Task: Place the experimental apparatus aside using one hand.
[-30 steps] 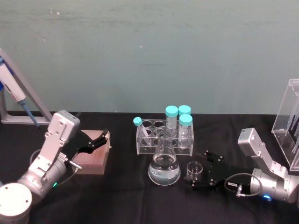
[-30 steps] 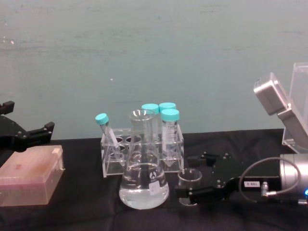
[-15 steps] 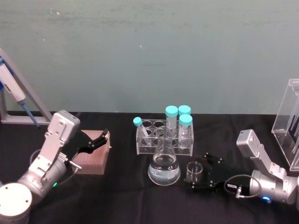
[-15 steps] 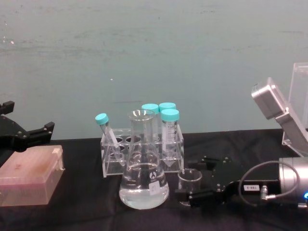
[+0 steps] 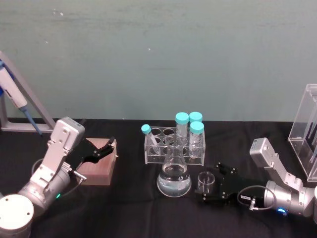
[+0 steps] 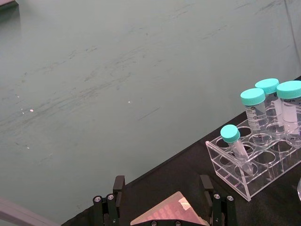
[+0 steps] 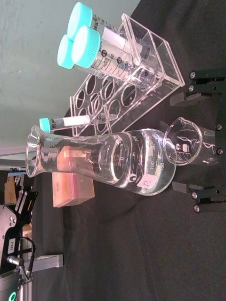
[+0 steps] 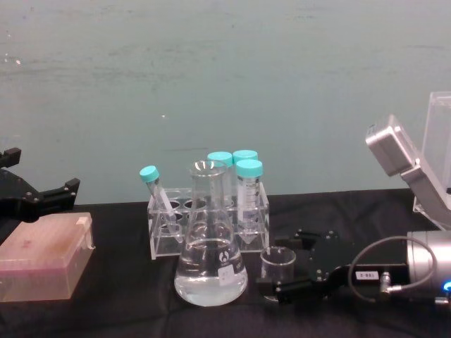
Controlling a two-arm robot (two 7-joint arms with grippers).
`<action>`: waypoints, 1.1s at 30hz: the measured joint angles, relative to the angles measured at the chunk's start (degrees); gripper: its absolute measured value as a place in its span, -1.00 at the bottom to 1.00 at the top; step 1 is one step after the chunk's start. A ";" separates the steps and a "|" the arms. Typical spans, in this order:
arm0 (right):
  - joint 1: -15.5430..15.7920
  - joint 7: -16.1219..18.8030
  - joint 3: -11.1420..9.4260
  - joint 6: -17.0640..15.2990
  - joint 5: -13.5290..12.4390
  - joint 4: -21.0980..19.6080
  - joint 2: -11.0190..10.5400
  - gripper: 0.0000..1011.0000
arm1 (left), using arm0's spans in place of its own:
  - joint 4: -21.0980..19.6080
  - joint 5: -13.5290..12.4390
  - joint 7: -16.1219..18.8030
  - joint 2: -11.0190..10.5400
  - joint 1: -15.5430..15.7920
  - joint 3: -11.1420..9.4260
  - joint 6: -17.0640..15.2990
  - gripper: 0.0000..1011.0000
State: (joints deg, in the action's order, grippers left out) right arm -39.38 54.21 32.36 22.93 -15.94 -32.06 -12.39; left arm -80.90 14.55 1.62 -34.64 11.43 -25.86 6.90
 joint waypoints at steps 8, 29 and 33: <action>-0.32 -0.66 -0.01 0.66 0.67 0.52 0.19 0.98 | 0.00 -0.01 0.00 0.00 0.00 0.00 0.00 0.98; -0.24 -0.70 0.02 0.62 0.58 0.39 0.15 0.98 | 0.00 -0.01 0.00 0.00 0.00 0.00 0.00 0.98; -0.22 -0.69 0.02 0.59 0.53 0.36 0.15 0.98 | 0.00 -0.01 0.00 0.00 0.00 0.00 0.00 0.98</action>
State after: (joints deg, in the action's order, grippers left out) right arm -39.60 53.52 32.38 23.52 -15.40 -31.70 -12.24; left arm -80.90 14.55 1.62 -34.65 11.43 -25.86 6.91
